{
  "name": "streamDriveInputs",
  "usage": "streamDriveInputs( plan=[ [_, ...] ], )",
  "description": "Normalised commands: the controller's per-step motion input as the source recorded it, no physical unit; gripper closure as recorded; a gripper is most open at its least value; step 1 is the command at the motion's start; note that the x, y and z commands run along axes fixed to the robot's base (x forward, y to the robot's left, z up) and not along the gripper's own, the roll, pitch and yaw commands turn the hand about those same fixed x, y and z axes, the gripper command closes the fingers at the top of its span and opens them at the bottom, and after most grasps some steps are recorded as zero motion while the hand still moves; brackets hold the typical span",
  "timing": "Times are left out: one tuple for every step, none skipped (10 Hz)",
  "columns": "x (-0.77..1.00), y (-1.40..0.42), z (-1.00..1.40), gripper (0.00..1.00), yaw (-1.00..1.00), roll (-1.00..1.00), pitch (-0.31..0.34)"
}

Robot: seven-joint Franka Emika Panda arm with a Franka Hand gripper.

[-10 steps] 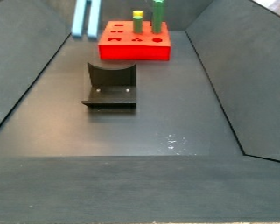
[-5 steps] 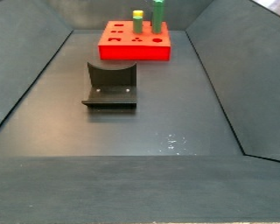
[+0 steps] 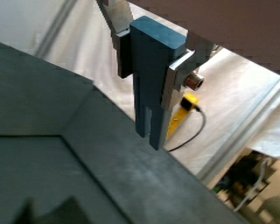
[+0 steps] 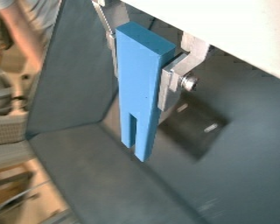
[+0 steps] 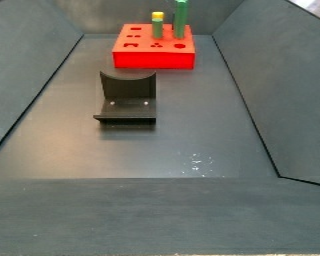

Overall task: Pick up the double-square object. Move up. Rotate the double-square object. Place the double-square object on the fixture. Regrasp the double-square object. Move to above the board. Insert the double-square object.
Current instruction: Move to above the board.

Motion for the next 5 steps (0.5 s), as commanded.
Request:
streamDriveInputs(
  plan=[
    [-0.66,-1.00,0.18,1.00,-0.07,-1.00,0.089],
    [-0.66,-1.00,0.18,1.00,-0.07,-1.00,0.093],
    [-0.68,-1.00,0.19,1.00,-0.06,-1.00,0.097],
    [-0.69,-1.00,0.19,1.00,-0.05,-1.00,0.096],
    [-0.68,-0.92,0.17,1.00,-0.04,-1.00,0.094]
  ],
)
